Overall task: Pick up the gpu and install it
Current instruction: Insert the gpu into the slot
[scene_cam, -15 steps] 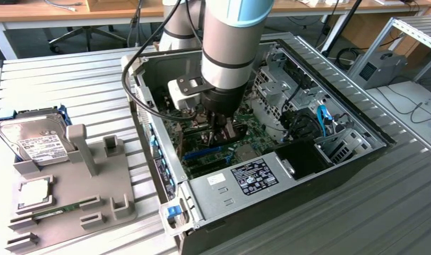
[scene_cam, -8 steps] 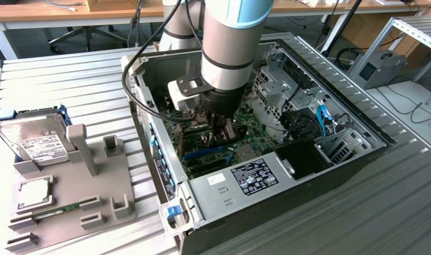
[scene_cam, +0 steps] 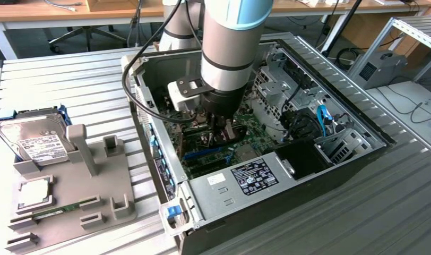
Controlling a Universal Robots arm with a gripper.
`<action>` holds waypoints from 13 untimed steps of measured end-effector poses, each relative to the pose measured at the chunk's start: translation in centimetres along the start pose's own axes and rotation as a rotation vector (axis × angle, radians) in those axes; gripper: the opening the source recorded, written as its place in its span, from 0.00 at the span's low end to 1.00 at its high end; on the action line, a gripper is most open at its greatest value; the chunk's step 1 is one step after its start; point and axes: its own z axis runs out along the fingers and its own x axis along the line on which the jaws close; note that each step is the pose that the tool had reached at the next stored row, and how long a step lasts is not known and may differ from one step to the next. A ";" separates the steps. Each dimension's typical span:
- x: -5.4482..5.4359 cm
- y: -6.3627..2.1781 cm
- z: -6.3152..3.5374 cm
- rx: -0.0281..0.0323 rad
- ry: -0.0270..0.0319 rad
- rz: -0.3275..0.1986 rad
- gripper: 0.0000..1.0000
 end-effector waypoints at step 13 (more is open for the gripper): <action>0.0 0.03 0.27 -0.0001 0.0001 0.000 0.29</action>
